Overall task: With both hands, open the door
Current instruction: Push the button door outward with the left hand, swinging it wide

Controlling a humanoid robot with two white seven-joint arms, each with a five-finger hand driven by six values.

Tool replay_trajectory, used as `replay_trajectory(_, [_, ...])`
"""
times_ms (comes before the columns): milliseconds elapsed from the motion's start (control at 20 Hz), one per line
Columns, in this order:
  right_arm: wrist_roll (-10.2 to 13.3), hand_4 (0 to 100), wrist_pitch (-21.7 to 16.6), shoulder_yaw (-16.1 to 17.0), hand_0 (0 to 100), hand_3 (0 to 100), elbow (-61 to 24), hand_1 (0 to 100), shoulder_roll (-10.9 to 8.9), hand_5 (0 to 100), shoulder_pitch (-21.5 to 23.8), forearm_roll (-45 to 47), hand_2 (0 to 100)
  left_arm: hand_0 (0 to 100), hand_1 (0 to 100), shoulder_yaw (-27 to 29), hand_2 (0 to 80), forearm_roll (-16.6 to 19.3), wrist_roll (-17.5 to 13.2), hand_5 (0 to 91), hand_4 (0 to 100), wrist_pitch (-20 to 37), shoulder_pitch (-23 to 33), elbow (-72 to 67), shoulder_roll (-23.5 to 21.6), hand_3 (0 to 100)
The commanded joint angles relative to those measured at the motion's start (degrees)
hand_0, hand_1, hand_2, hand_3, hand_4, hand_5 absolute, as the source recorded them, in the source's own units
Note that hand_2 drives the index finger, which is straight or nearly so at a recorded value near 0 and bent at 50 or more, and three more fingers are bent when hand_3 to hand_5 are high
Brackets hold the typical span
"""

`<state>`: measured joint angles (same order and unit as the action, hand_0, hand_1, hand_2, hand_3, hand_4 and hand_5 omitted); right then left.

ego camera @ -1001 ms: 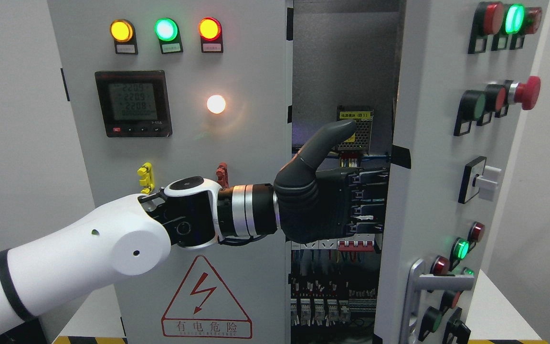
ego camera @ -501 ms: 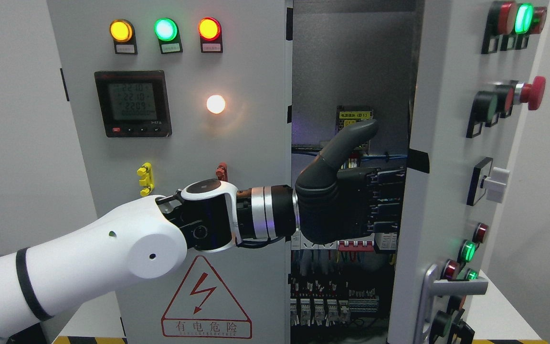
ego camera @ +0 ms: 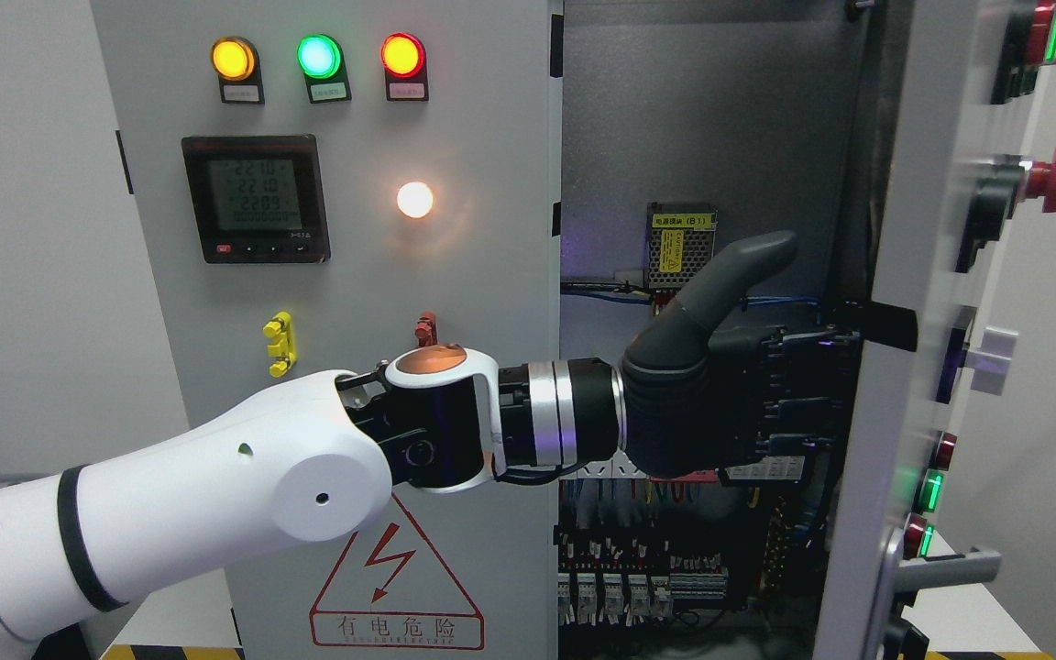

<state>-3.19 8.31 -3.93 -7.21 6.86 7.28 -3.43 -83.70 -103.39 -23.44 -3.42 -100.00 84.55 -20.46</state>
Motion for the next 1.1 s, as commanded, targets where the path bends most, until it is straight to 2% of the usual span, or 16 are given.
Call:
replay_trajectory(0, [0.03, 0, 0.04, 0.07, 11, 0, 0.0, 0, 0.0, 0, -0.07, 0.0, 0, 0, 0, 0.12, 0.0, 0.03, 1.28, 0.0, 3, -0.01, -0.72, 3.87, 2.79, 0])
replay_trajectory(150, [0.03, 0, -0.05, -0.02, 11, 0, 0.0, 0, 0.0, 0, 0.01, 0.0, 0, 0, 0, 0.29, 0.0, 0.21, 3.39, 0.0, 3, -0.01, -1.07, 5.54, 3.32, 0])
replay_trajectory(351, [0.03, 0, -0.05, -0.02, 11, 0, 0.0, 0, 0.0, 0, -0.07, 0.0, 0, 0, 0, 0.65, 0.0, 1.26, 6.47, 0.0, 3, 0.08, -1.42, 5.63, 6.13, 0])
replay_trajectory(801, [0.03, 0, -0.05, 0.07, 11, 0, 0.0, 0, 0.0, 0, 0.01, 0.0, 0, 0, 0, 0.56, 0.0, 1.44, 10.07, 0.0, 3, 1.83, -1.95, 5.19, 10.87, 0])
replay_trajectory(1052, [0.03, 0, -0.05, -0.02, 11, 0, 0.0, 0, 0.0, 0, 0.01, 0.0, 0, 0, 0, 0.73, 0.0, 1.87, 11.92, 0.0, 3, 2.19, -1.33, 4.66, 15.09, 0])
